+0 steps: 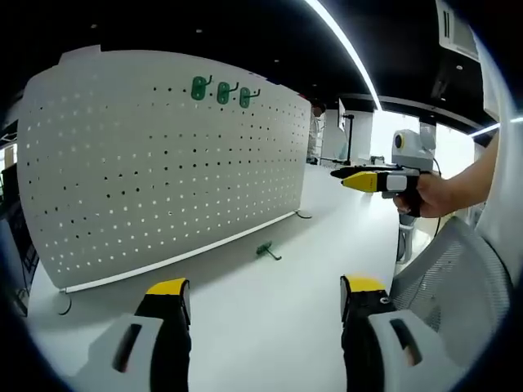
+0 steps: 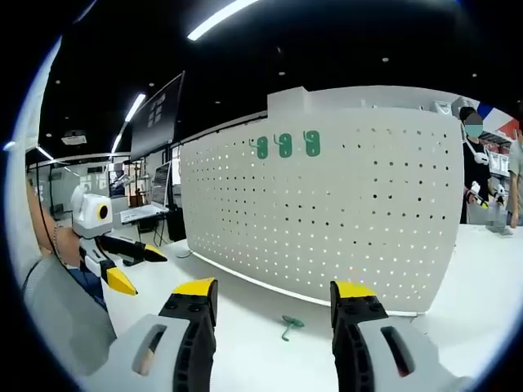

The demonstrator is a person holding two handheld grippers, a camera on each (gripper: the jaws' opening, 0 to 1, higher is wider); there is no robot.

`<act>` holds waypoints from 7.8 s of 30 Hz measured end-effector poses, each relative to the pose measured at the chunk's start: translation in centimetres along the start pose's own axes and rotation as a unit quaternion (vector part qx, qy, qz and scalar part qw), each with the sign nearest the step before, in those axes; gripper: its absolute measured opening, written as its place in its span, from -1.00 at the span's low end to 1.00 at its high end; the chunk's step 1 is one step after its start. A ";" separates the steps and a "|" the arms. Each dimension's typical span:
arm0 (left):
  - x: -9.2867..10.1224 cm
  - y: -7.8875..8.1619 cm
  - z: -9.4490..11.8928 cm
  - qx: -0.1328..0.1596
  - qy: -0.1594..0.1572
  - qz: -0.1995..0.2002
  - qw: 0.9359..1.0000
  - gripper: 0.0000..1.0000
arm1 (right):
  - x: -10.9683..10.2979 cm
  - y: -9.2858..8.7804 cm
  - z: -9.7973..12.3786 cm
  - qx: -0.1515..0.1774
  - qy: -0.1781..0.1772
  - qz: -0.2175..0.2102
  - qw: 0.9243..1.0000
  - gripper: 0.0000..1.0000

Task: Insert the hook assembly into the mounting plate slot until the hook locks in place.

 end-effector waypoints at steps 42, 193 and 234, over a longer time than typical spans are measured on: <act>-1.4 4.2 -6.3 -0.001 -0.077 -0.072 0.994 0.53 | 0.8 -3.2 1.0 -0.091 -0.020 -0.029 0.995 0.10; -3.1 0.6 -27.6 -0.256 -0.323 -0.314 0.855 -0.93 | 1.2 -4.1 1.1 -0.122 -0.031 -0.050 0.991 -0.05; -3.5 3.3 -25.6 -0.161 -0.302 -0.272 0.899 -0.95 | 1.4 -3.7 1.3 -0.108 -0.033 -0.052 0.992 -0.05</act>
Point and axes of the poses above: the point that each gripper's makers call its tool centre point, and the gripper's own axes: z roughly backward along the fingers, x roughly to its right, y roughly out of its top, the point moved 9 cm from there along z, roughly backward along the fingers, and after that the axes turned 12 degrees about -z, right-handed, at the moved point
